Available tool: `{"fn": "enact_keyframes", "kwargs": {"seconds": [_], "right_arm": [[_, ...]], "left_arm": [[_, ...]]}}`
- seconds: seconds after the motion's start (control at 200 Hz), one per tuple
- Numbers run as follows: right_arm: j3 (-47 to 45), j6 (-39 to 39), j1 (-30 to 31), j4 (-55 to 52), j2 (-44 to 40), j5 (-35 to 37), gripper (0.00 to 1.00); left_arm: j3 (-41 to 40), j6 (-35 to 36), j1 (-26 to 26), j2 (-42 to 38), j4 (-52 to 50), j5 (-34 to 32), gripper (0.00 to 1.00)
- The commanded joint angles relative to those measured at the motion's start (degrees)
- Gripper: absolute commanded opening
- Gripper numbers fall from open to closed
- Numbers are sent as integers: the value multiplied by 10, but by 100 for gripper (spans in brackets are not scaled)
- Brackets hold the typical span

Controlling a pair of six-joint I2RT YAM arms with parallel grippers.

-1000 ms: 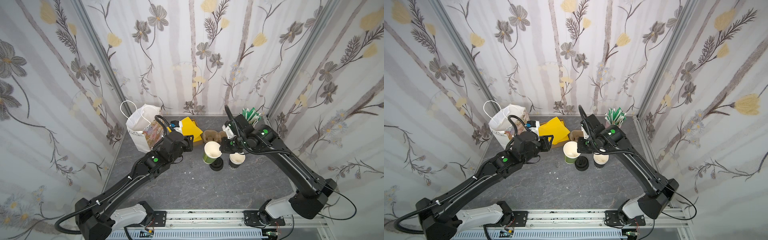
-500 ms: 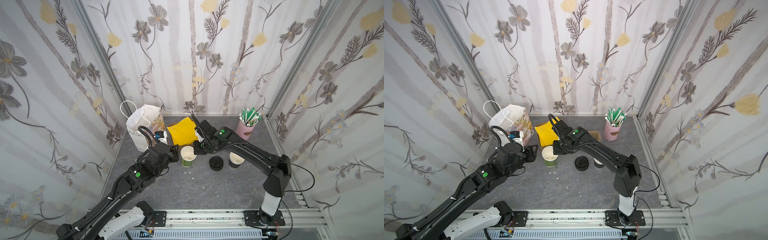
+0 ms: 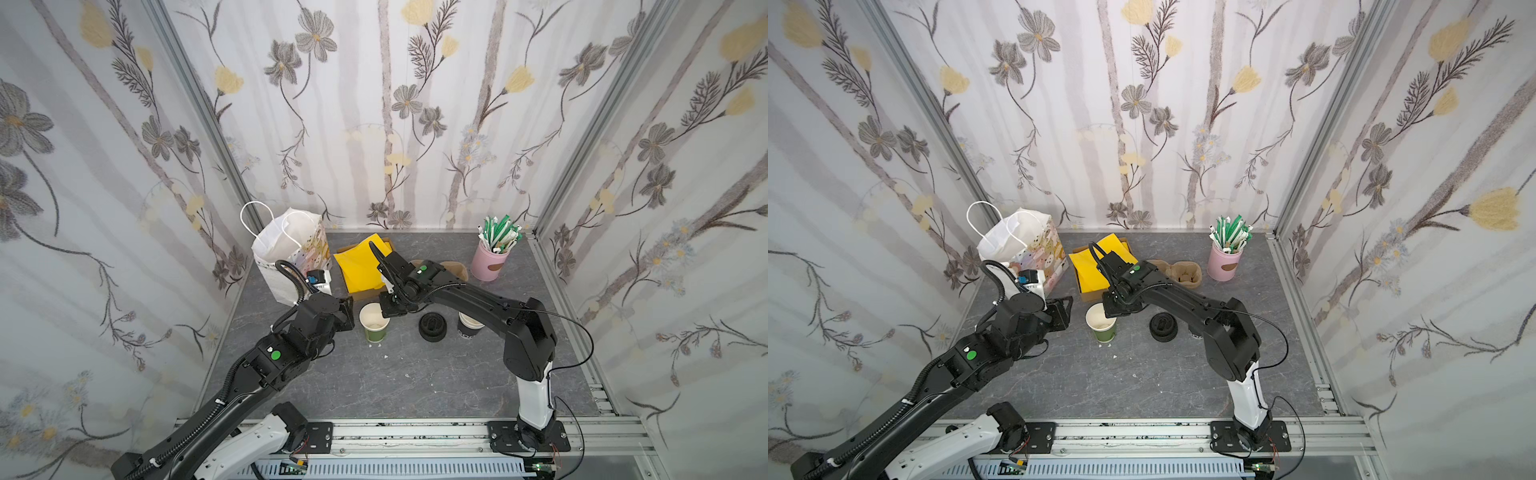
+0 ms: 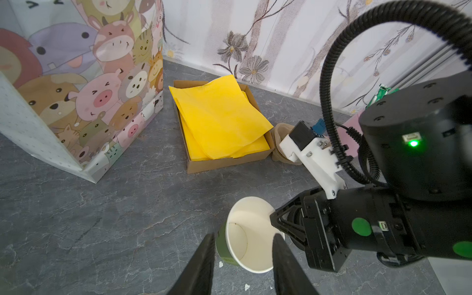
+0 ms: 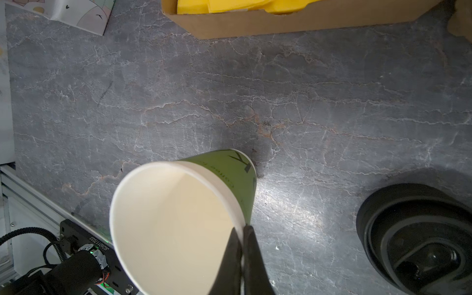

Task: Pack a coffee takeout order
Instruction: Place the coffee cup at the center of the table.

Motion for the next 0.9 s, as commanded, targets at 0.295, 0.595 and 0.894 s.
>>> {"fn": "enact_keyframes", "kwargs": {"seconds": [0.295,0.595,0.894], "right_arm": [[-19,-32,0,26,-4,-8,12],[-21,-29,-1,17,-22,-13,28],[-20,-25,-5,-31,-79,-11,35]], "left_arm": [[-21,-37,1,-4,2,-28,40],[-6,-17,0,15,3,-29,41],[71,21,1,85,6,-39,41]]}}
